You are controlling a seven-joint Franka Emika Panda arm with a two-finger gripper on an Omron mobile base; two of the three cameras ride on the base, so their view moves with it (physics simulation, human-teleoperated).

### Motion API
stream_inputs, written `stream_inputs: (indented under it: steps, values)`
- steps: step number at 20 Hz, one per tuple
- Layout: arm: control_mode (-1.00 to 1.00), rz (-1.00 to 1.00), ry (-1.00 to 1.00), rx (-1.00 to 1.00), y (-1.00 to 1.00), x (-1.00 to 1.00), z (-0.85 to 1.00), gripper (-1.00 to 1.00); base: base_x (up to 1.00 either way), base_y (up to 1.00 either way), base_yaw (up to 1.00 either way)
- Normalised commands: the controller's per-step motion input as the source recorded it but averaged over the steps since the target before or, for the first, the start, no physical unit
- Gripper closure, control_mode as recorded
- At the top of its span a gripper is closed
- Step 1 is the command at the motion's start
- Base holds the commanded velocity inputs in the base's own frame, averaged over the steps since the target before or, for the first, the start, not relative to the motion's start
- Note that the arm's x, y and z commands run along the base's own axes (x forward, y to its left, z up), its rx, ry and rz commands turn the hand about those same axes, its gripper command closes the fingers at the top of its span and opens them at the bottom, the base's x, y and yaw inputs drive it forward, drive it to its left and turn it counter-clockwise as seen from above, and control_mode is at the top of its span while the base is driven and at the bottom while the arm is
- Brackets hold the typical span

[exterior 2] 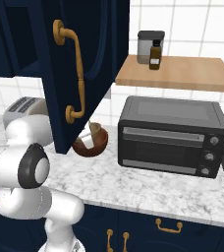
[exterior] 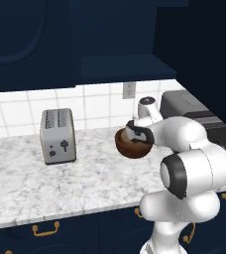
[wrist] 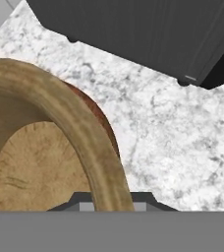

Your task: Pick up the bowls on the counter and stack them on top of one another in the open cabinet. Place the smaller bowl on top of the larger bowl.

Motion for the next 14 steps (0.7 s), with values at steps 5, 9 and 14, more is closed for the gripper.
stream_inputs:
  steps: [5, 9, 14]
  values:
    - [-1.00, 0.00, 0.00, 0.00, 0.00, 0.02, -0.22, 1.00, 0.00, 0.00, 0.00]
    - [-1.00, 0.00, 0.00, 0.00, 0.00, 0.00, -0.03, 1.00, 0.00, 0.00, 0.00]
    - [-1.00, 0.00, -0.02, 0.00, 0.00, 0.08, -0.03, 1.00, 0.00, 0.00, 0.00]
